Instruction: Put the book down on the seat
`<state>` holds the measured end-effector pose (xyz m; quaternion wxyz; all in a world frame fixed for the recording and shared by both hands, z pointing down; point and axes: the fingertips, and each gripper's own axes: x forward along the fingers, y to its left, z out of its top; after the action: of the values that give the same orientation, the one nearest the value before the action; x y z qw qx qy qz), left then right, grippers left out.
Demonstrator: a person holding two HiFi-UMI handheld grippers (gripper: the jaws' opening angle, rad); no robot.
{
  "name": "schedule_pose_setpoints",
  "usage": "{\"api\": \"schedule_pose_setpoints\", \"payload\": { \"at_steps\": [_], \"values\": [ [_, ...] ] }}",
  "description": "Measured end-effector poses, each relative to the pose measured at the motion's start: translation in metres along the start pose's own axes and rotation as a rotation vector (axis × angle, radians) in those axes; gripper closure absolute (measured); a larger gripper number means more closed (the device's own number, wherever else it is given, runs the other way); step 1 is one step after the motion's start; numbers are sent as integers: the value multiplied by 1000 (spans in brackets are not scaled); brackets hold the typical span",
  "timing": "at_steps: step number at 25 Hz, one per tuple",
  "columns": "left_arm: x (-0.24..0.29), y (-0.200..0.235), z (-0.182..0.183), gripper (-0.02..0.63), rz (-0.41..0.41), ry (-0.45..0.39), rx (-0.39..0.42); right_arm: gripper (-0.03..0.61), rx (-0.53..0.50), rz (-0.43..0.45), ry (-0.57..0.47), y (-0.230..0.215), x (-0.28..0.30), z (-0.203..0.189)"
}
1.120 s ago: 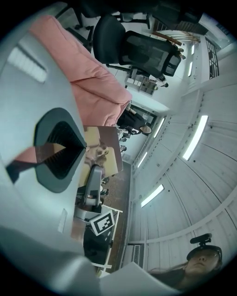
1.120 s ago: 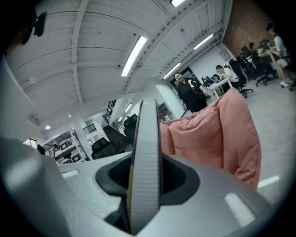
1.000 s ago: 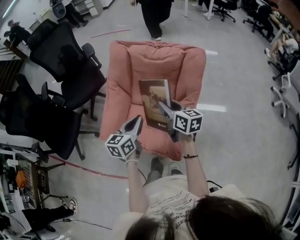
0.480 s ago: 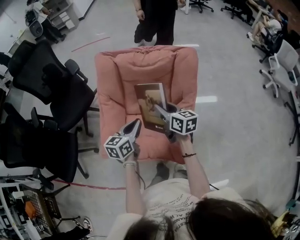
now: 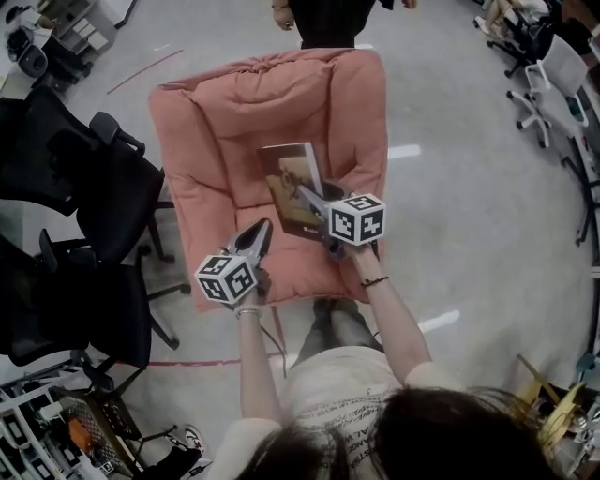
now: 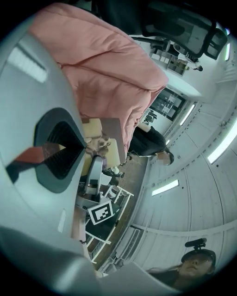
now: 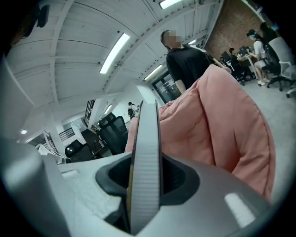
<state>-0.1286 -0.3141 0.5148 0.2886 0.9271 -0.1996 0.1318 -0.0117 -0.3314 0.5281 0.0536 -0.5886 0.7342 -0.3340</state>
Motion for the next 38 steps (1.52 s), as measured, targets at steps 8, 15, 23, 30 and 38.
{"api": "schedule_pose_setpoints", "payload": {
  "at_steps": [8, 15, 23, 30, 38],
  "values": [
    [37, 40, -43, 624, 0, 29, -49, 430, 10, 18, 5, -40, 43, -31],
    [66, 73, -86, 624, 7, 89, -69, 430, -16, 8, 48, -77, 74, -72],
    [100, 106, -115, 624, -8, 108, -95, 430, -29, -5, 65, -110, 107, -103],
    [127, 125, -152, 625, -14, 149, -117, 430, -14, -9, 92, -138, 121, -141],
    [136, 138, -162, 624, -17, 178, -141, 430, -22, -17, 126, -147, 137, -154]
  ]
}}
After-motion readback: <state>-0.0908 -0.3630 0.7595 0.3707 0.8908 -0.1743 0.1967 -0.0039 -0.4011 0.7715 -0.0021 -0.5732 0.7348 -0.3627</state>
